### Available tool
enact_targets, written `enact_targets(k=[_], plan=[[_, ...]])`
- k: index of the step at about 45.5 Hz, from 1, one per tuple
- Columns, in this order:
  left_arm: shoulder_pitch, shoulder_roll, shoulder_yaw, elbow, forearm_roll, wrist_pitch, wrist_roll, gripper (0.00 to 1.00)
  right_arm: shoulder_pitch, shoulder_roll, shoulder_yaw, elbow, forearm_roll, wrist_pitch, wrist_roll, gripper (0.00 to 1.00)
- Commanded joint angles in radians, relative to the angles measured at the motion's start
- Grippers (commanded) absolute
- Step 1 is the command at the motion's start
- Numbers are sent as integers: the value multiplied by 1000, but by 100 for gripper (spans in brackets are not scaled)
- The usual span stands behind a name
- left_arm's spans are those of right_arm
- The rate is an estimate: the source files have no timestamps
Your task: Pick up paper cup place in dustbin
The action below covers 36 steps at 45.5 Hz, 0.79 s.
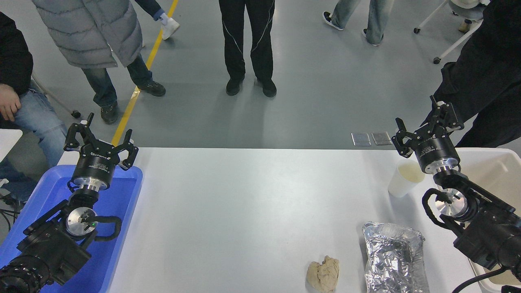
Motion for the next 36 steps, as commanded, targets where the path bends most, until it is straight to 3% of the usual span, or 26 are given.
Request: enact_targets(k=[1, 36], plan=[[0, 0, 0, 0, 2, 0, 0, 98, -2, -1, 8, -1, 2, -1, 0, 100], [0, 0, 0, 0, 0, 0, 0, 98, 6, -6, 10, -11, 2, -6, 2, 100]])
